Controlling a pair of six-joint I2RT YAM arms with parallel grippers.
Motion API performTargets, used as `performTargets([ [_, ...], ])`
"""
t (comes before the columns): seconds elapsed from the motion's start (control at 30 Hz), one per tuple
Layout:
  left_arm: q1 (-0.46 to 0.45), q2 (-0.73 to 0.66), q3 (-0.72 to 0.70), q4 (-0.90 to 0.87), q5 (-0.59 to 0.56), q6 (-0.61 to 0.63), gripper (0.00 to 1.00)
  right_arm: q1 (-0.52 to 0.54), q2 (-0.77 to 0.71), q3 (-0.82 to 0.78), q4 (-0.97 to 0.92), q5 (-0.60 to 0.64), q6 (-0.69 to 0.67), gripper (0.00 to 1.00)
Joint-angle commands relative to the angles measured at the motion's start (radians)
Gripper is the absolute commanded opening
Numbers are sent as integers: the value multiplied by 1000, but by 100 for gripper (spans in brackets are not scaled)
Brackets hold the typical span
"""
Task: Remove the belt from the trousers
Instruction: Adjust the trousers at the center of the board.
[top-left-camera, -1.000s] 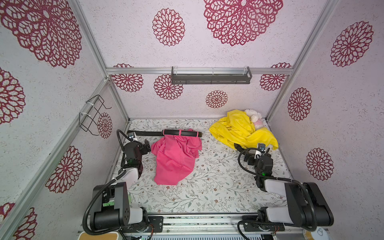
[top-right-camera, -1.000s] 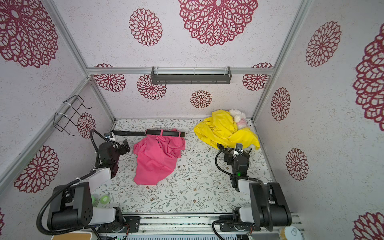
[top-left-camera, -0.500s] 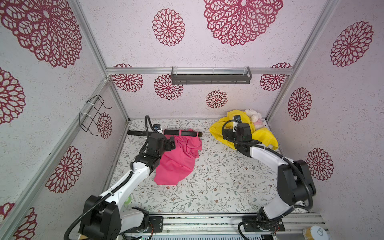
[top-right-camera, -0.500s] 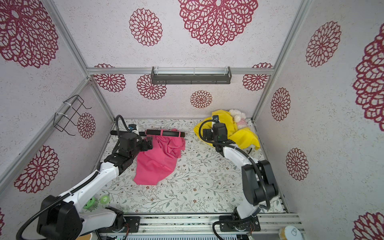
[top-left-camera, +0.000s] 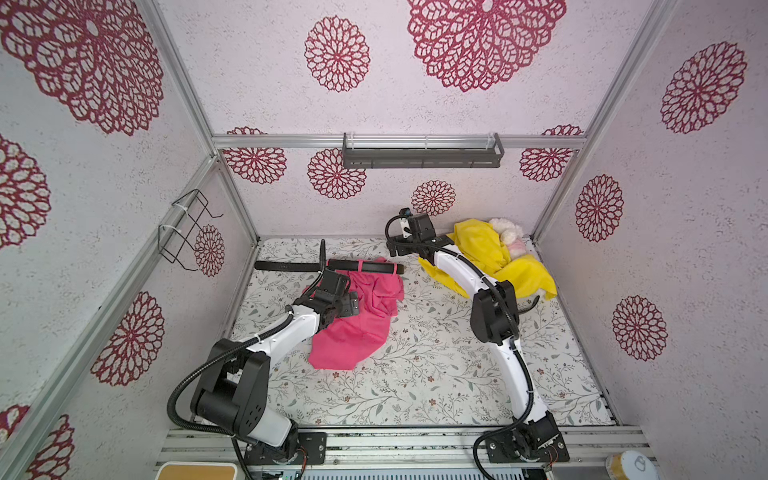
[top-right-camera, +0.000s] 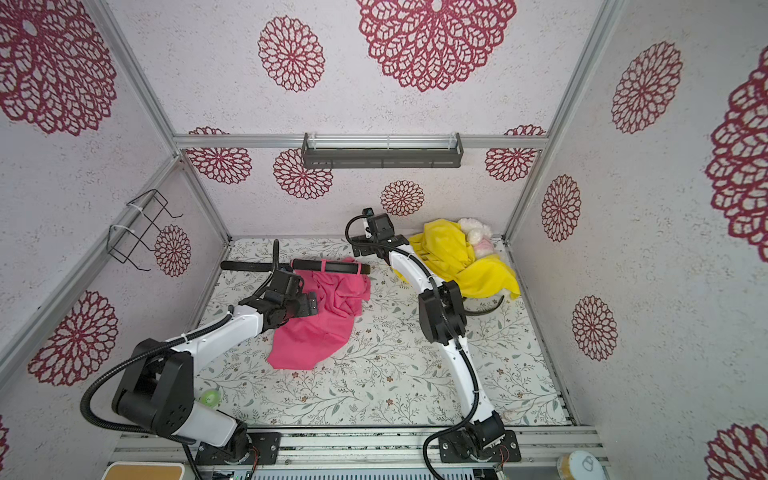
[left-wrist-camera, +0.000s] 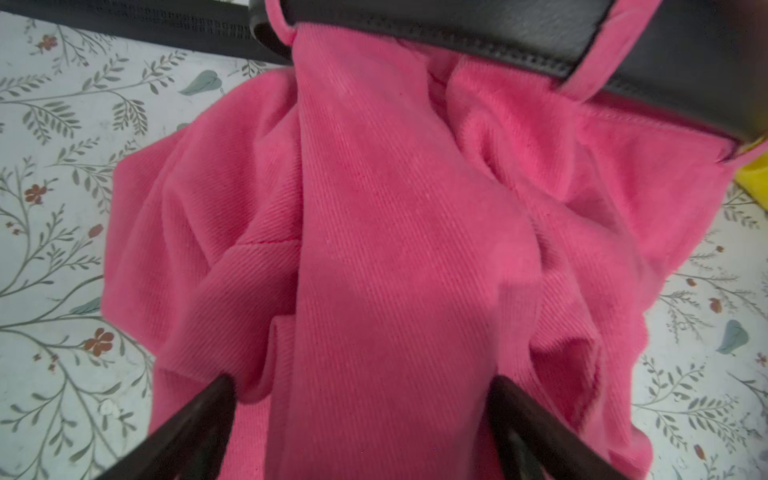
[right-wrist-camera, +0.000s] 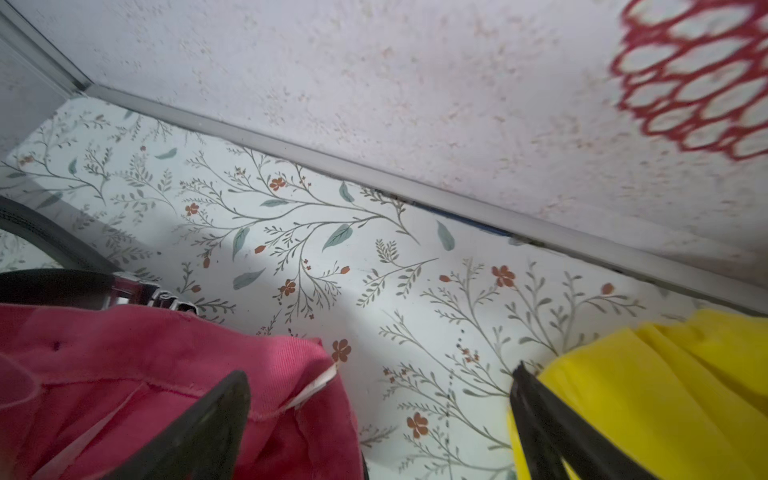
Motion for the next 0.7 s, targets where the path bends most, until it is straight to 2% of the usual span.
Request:
performTargets([
  [0.0, 50, 43, 28, -73, -9, -12, 97, 23, 40, 93, -239, -49, -12, 99],
  [0.03, 80, 53, 37, -76, 1, -14, 96, 32, 25, 53, -267, -52, -22, 99],
  [0.1, 136, 77, 59, -74, 21, -15, 94, 53, -67, -131, -245, -56, -39, 98],
  [0.17, 181, 122, 106, -71, 36, 0, 92, 85, -238, -460, -83, -58, -29, 99],
  [0.23, 207, 189, 179, -86, 38, 25, 92, 112, -381, -704, 33, -62, 8, 99],
  [0.33, 232, 303, 304, -105, 47, 66, 92, 159, -519, -928, 92, -62, 79, 99],
  [0.43, 242, 417, 420, -94, 96, 107, 92, 219, -598, -1073, 157, -104, 157, 99],
  [0.53, 238, 499, 552, -151, 96, 146, 92, 286, -642, -1128, 186, -119, 230, 99],
  [0.6, 231, 461, 572, -189, 77, 153, 92, 298, -698, -1153, 158, -69, 262, 99],
  [0.67, 216, 341, 513, -193, 43, 155, 96, 284, -788, -1194, 121, 10, 283, 99],
])
